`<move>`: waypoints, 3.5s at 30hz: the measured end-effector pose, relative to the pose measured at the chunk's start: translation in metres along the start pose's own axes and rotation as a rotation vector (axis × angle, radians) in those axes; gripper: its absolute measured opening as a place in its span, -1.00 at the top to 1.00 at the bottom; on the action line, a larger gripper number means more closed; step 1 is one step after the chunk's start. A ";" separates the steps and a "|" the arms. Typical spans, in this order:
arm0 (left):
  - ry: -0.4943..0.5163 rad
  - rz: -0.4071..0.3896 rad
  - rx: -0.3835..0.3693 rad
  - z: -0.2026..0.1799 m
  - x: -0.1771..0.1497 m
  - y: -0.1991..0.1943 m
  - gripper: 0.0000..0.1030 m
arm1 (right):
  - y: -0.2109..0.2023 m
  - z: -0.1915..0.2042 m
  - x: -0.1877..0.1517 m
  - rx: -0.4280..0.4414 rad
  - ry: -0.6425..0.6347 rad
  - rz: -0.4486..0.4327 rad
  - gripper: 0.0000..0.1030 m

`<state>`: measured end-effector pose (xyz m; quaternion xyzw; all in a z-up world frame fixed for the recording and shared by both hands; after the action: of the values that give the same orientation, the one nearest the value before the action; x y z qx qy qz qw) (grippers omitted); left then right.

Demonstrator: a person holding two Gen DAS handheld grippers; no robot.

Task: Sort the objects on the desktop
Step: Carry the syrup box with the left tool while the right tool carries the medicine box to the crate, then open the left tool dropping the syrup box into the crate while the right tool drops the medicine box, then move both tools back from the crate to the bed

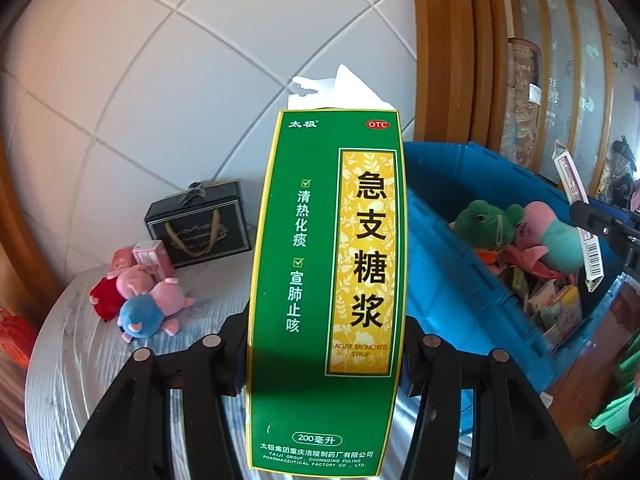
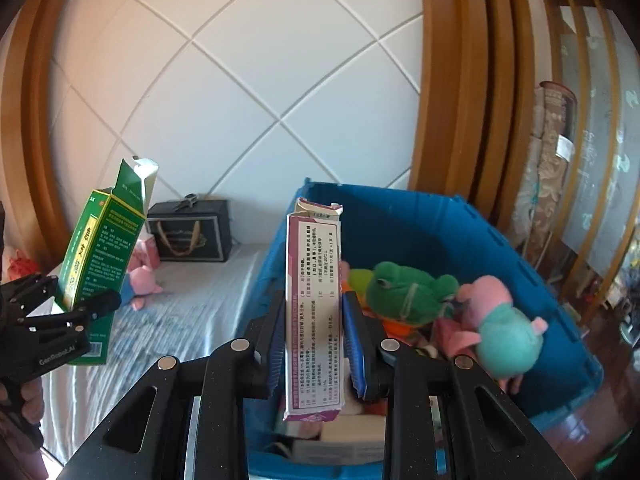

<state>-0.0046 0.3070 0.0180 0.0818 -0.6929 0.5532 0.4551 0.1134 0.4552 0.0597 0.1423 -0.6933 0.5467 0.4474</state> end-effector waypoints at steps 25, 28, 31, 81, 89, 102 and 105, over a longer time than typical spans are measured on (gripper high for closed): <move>0.165 0.090 -0.035 -0.211 0.039 0.074 -0.02 | 0.066 -0.164 -0.029 -0.200 0.011 0.092 0.48; 0.154 0.119 -0.040 -0.211 0.038 0.082 -0.03 | 0.076 -0.168 -0.029 -0.215 -0.004 0.101 0.48; 0.129 0.115 -0.039 -0.207 0.040 0.082 -0.05 | 0.082 -0.165 -0.031 -0.202 -0.005 0.106 0.48; -0.088 -0.031 0.016 -0.053 0.016 0.010 -0.43 | 0.046 -0.069 -0.016 -0.267 -0.078 0.031 -1.00; -0.158 -0.006 0.051 0.049 -0.010 0.003 -0.44 | 0.020 0.043 0.010 -0.168 -0.147 -0.045 -1.00; -0.349 0.158 0.176 0.271 -0.095 0.046 -0.44 | 0.111 0.237 0.034 0.088 -0.188 0.079 -1.00; -0.393 0.203 0.207 0.323 -0.112 0.061 -0.44 | 0.139 0.267 0.033 0.116 -0.193 0.128 -1.00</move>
<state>-0.1526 0.0150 -0.0963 0.1639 -0.7125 0.6377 0.2425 -0.1251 0.2784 -0.0032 0.1754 -0.7078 0.5972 0.3340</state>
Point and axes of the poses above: each gripper's, at about its wrist camera, not at the fingertips, and y roughly the way its jaws point, z to its left, x to its top, the point moved 6 cm from there along y, roughly the way its jaws point, and after that the axes turned 10 degrees about z, right-handed, at the moved point
